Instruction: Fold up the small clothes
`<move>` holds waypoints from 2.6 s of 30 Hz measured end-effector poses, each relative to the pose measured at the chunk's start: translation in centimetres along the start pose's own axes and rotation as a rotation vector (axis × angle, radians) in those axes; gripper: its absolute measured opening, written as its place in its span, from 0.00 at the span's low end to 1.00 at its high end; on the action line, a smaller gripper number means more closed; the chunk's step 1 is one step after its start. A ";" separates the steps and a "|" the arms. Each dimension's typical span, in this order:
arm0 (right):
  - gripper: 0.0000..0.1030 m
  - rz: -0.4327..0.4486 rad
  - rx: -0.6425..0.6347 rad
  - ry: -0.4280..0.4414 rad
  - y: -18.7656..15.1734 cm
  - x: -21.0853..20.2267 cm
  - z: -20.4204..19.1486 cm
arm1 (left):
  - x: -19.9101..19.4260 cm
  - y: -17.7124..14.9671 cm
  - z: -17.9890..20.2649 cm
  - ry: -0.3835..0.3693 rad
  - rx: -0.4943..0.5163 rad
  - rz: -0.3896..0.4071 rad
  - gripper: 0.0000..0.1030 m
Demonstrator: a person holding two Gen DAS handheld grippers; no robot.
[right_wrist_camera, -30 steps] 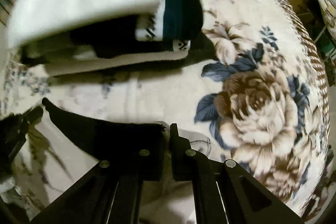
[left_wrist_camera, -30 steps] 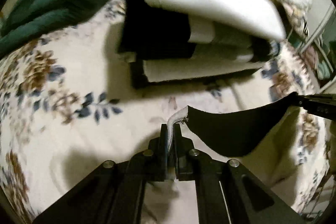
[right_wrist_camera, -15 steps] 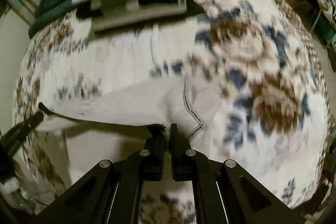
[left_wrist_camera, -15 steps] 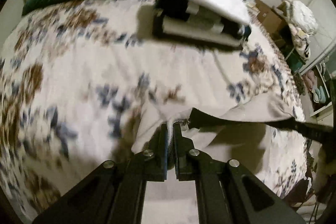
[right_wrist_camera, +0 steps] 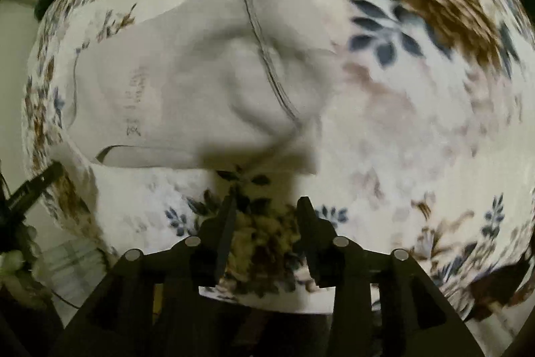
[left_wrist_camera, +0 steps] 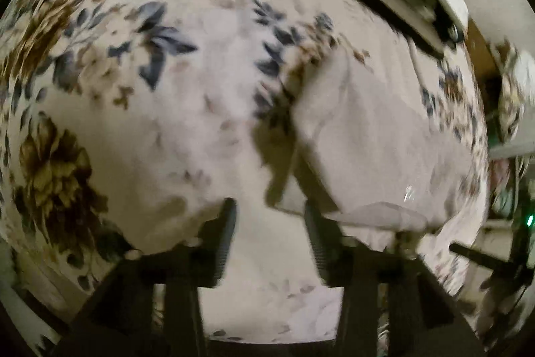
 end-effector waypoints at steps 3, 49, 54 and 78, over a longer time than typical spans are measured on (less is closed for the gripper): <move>0.44 0.093 0.136 0.091 1.6 -2.4 2.1 | -0.2 2.3 0.6 -0.042 -0.029 0.026 0.43; 0.44 0.064 0.430 0.266 4.5 2.2 3.7 | 6.2 1.7 4.7 -0.292 -0.317 -0.144 0.36; 0.13 0.125 0.415 0.227 5.0 1.7 3.1 | 4.6 2.4 6.1 -0.310 -0.270 -0.065 0.03; 0.57 0.075 0.429 0.236 4.1 1.4 4.9 | 4.5 0.6 1.6 -0.230 -0.269 -0.122 0.25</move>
Point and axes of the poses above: each gripper's, at about its wrist camera, not at the fingertips, and x roughly the way its jaws point, z to its right, y to its top, the point moved 8 cm from there along x, roughly the way its jaws point, and after that the axes turned 5 degrees about -x, right-handed, at the moved point
